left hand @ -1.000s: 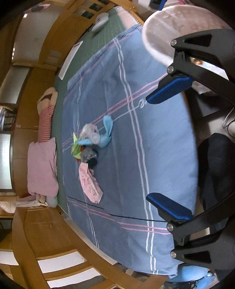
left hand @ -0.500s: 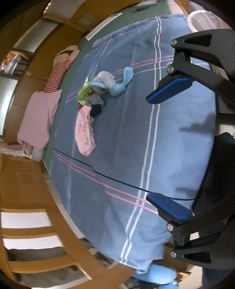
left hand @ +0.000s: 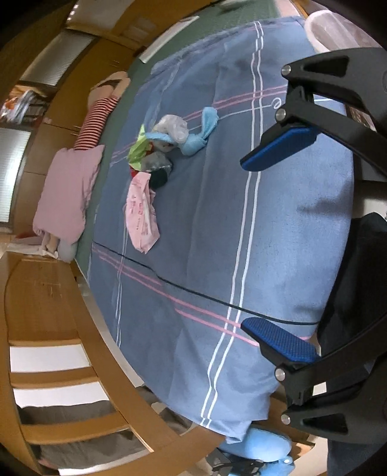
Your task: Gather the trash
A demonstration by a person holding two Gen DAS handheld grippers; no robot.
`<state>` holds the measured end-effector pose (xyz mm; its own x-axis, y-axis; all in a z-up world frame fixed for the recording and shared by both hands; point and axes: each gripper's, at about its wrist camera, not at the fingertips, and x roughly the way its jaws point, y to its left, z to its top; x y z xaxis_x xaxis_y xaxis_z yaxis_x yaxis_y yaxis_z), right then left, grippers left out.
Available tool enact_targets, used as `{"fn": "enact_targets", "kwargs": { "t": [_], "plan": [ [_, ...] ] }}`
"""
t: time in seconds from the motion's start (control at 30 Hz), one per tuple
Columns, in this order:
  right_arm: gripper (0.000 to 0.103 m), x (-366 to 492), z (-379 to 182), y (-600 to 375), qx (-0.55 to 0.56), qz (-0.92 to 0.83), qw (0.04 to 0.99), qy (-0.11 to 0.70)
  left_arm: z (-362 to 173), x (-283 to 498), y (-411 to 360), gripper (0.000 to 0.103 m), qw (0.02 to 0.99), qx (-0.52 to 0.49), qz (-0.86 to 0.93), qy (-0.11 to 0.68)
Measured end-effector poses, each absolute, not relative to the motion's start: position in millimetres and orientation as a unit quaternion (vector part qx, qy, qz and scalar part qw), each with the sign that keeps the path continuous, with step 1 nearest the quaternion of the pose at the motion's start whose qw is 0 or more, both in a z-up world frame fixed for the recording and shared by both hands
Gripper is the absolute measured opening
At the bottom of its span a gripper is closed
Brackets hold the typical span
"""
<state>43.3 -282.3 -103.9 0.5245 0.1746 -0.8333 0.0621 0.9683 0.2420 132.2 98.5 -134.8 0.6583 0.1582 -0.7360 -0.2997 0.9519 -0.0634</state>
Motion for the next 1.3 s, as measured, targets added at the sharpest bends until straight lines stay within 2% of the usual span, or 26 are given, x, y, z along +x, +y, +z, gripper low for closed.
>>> {"fn": "enact_targets", "kwargs": {
  "t": [0.03, 0.17, 0.33, 0.4, 0.5, 0.73, 0.93, 1.3],
  "plan": [
    [0.058, 50, -105, -278, 0.122, 0.037, 0.861, 0.493, -136, 134, 98, 0.098, 0.904, -0.09, 0.126, 0.399],
    [0.041, 55, -96, -267, 0.139, 0.061, 0.866, 0.476, -135, 131, 99, 0.098, 0.904, -0.102, 0.116, 0.399],
    [0.021, 33, -80, -251, 0.092, 0.066, 0.896, 0.43, -132, 119, 107, 0.098, 0.91, -0.107, 0.118, 0.384],
    [0.02, 18, -74, -244, 0.052, 0.044, 0.915, 0.398, -131, 117, 110, 0.098, 0.91, -0.116, 0.116, 0.381],
    [0.019, 15, -74, -242, 0.037, 0.017, 0.916, 0.399, -130, 115, 112, 0.098, 0.911, -0.123, 0.114, 0.377],
    [0.019, 30, -79, -261, 0.125, 0.066, 0.89, 0.433, -130, 117, 106, 0.098, 0.912, -0.108, 0.115, 0.379],
    [0.019, 26, -78, -253, 0.092, 0.055, 0.895, 0.433, -131, 118, 106, 0.098, 0.911, -0.107, 0.115, 0.382],
    [0.019, 35, -79, -248, 0.101, 0.062, 0.889, 0.443, -133, 118, 110, 0.098, 0.909, -0.119, 0.114, 0.384]
  ]
}}
